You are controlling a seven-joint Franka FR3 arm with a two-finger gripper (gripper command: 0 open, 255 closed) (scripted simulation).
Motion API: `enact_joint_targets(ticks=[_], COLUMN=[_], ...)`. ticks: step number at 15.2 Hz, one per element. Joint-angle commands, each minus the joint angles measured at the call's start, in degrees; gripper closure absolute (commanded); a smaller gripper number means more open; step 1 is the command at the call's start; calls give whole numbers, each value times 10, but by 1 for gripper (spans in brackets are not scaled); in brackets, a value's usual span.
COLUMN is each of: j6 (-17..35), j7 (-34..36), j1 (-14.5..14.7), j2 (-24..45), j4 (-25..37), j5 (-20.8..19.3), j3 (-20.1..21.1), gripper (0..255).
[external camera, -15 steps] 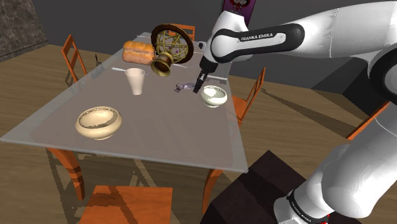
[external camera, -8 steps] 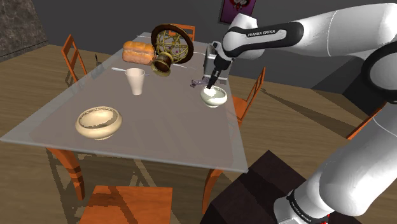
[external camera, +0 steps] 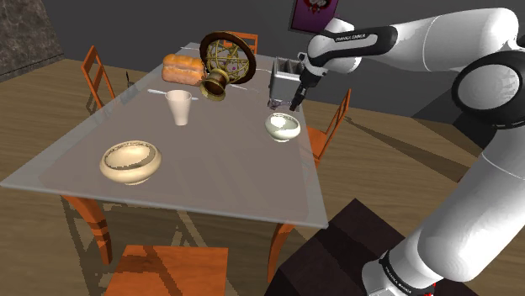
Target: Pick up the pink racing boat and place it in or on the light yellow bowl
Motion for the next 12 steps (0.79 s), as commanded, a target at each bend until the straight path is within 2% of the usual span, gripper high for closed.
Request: enact_joint_targets(ticks=[1, 12], j6=[-16, 58], j7=[-36, -58], j1=[-21, -22], j2=[22, 48], j4=[31, -20], j5=[12, 30], j3=[-12, -8], gripper=[255, 255])
